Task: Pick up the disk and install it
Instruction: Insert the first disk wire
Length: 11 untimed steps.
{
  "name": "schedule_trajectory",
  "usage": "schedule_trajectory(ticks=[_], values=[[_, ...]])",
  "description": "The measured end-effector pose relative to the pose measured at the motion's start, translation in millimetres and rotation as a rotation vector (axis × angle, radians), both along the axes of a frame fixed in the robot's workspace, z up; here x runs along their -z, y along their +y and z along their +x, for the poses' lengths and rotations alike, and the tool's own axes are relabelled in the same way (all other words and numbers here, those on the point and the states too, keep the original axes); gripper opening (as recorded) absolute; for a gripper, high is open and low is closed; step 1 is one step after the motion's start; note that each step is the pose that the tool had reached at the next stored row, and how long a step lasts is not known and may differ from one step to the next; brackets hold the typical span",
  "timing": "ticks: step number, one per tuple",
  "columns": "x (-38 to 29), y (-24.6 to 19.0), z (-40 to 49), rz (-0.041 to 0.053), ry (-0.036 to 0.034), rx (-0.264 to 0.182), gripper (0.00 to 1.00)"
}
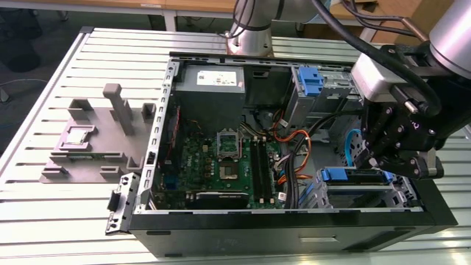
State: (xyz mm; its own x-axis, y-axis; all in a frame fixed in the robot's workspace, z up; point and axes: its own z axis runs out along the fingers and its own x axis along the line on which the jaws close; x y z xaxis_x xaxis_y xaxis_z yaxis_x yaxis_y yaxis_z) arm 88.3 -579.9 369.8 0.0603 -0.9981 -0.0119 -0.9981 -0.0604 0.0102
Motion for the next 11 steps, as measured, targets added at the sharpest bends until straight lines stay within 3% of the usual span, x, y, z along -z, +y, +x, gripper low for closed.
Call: schedule_trajectory(ticks=[8, 9, 11], values=[[0.7, 0.0, 0.0, 0.0000, 0.0000, -0.155, 0.10], [0.8, 0.0, 0.0, 0.0000, 0.0000, -0.194, 0.10], [0.8, 0.0, 0.0, 0.0000, 0.0000, -0.199, 0.10]])
